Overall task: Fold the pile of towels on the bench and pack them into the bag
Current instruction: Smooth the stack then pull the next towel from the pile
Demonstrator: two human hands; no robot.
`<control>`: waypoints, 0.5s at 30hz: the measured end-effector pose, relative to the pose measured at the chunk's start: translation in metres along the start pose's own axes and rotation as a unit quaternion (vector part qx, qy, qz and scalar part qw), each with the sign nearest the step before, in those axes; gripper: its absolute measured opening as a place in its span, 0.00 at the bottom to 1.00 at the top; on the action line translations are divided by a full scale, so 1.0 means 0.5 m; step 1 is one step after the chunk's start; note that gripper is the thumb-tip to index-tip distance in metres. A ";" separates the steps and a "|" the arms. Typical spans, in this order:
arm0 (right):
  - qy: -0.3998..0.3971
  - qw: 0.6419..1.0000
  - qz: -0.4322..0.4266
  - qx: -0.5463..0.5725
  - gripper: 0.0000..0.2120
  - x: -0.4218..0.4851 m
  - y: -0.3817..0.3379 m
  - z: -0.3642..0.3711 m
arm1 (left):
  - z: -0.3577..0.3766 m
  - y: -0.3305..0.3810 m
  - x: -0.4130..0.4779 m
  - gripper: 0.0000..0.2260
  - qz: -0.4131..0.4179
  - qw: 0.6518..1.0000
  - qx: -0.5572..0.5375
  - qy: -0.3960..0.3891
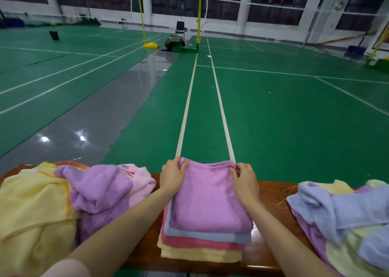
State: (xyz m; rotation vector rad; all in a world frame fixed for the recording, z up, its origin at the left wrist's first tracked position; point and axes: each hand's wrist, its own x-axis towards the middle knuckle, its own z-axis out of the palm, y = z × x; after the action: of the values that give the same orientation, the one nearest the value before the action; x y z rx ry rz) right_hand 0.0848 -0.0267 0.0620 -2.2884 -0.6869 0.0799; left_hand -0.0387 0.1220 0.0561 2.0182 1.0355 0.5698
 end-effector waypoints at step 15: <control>0.025 0.983 -0.146 -0.104 0.29 -0.068 -0.022 0.025 | 0.007 0.047 -0.069 0.21 0.186 0.959 0.208 -0.045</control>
State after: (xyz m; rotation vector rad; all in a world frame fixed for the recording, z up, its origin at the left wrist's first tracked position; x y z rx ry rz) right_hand 0.0473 -0.0293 0.0556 -2.3491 -1.0384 -0.1971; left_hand -0.0451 0.0838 0.0716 2.6166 0.7674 0.4707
